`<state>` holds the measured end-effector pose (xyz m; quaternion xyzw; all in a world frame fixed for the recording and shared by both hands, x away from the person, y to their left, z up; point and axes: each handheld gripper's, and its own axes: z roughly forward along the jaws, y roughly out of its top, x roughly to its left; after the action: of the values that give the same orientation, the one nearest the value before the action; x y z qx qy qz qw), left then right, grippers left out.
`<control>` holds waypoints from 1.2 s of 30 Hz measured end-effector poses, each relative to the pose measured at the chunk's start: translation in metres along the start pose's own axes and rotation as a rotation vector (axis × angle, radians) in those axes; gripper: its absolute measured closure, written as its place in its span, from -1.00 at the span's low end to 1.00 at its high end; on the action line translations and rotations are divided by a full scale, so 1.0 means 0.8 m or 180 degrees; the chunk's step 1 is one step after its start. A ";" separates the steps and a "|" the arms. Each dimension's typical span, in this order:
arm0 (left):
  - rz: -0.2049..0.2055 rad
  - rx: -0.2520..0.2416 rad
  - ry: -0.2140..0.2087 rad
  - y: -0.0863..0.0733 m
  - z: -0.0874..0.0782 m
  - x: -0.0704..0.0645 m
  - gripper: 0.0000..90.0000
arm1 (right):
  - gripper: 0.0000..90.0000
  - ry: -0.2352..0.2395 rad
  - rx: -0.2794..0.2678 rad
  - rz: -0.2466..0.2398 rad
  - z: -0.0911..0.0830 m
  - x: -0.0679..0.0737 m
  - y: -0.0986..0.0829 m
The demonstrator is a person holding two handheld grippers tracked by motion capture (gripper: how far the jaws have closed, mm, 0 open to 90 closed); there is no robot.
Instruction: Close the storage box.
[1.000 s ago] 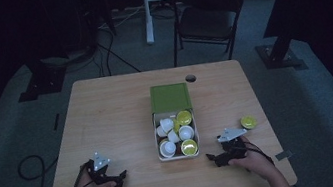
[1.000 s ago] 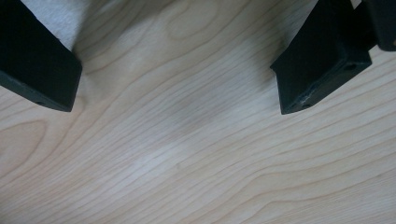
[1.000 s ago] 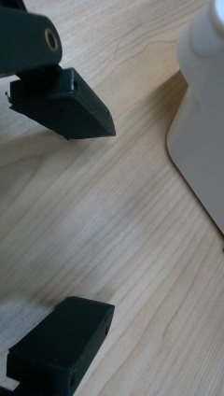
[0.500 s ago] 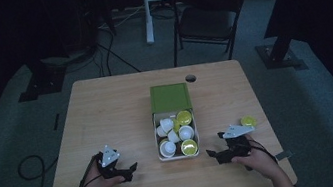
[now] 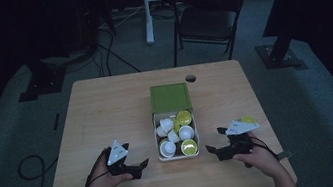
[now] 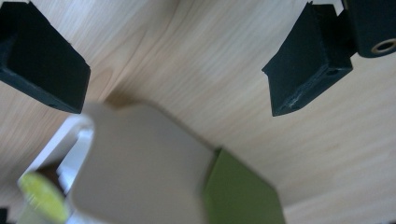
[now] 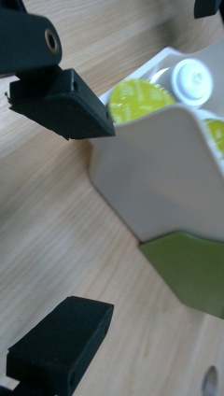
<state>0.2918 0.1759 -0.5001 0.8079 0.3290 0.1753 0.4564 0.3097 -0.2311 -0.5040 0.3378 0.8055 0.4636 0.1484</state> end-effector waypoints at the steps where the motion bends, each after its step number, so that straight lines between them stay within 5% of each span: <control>1: -0.0005 -0.0039 -0.0026 0.002 0.001 -0.001 -0.86 | -0.71 0.0008 -0.0021 0.0006 0.000 0.000 0.002; 18: 0.0135 -0.0181 -0.0062 0.026 0.028 -0.005 -0.86 | -0.71 0.0211 -0.0179 -0.0024 0.009 0.010 0.025; 36: 0.0182 -0.0156 -0.0066 0.034 0.043 -0.002 -0.86 | -0.73 0.0175 -0.0133 -0.0037 0.026 0.008 0.028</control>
<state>0.3208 0.1437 -0.4951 0.8073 0.2967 0.1880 0.4743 0.3255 -0.2055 -0.4956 0.3170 0.8014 0.4886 0.1360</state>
